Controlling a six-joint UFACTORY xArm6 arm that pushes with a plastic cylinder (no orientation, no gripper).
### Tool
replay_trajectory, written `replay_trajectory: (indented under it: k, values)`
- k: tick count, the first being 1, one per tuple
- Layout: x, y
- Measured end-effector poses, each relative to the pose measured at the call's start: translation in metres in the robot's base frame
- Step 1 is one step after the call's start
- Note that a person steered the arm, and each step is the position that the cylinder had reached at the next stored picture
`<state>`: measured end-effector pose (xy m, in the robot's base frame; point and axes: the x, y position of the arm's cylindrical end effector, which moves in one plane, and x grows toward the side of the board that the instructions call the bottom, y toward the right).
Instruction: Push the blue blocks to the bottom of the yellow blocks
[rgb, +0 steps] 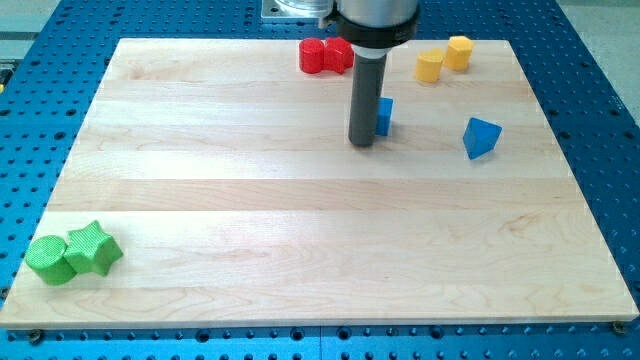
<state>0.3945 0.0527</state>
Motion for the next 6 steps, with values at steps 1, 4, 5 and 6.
replay_trajectory:
  k: [1, 4, 5, 6]
  values:
    - [-0.019, -0.042]
    - [-0.038, 0.103]
    - [-0.025, 0.052]
    - [-0.008, 0.087]
